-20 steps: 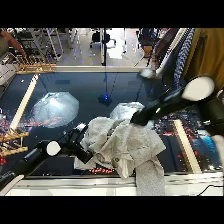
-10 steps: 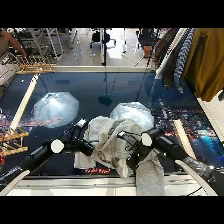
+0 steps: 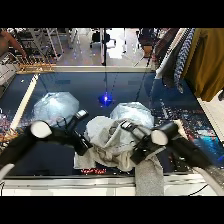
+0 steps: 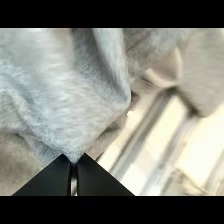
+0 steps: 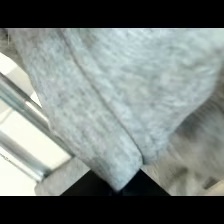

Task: Fold the clothes and pants, and hang the long-sleeved shirts on hangers.

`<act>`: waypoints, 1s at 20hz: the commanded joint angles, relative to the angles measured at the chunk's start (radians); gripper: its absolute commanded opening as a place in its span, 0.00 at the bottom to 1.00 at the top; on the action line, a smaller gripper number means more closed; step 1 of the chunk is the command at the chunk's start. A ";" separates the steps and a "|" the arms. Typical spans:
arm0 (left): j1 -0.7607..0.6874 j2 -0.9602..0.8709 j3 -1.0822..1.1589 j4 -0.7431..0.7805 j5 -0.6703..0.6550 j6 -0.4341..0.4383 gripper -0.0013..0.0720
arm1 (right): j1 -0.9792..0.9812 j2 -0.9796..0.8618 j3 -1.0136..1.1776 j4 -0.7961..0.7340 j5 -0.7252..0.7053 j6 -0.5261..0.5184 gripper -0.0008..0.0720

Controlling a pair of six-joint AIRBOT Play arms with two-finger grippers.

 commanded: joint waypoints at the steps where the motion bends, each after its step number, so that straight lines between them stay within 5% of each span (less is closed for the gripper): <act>1: 0.148 0.035 0.199 -0.335 -0.348 0.072 0.03 | 0.001 0.185 0.236 -0.068 0.218 0.158 0.06; 6: 0.381 0.038 0.346 -1.277 -0.564 0.082 0.03 | 0.001 0.336 0.622 -0.052 0.056 0.208 0.06; 8: 0.417 0.044 0.346 -1.496 -0.554 0.080 0.03 | 0.001 0.325 0.732 -0.052 -0.063 0.179 0.06; 10: 0.432 0.040 0.345 -1.398 -0.486 0.075 0.03 | 0.001 0.271 0.766 -0.053 -0.135 0.134 0.06; 14: 0.431 -0.037 0.287 -0.914 -0.402 0.074 0.04 | 0.001 -0.053 0.750 -0.070 -0.046 0.105 0.06; 17: 0.456 -0.132 0.100 -0.813 -0.397 0.140 0.03 | 0.001 -0.381 0.722 -0.018 -0.064 0.102 0.06; 20: 0.484 -0.253 -0.106 -0.770 -0.285 0.215 0.03 | -0.006 -0.665 0.728 0.190 -0.151 0.089 0.07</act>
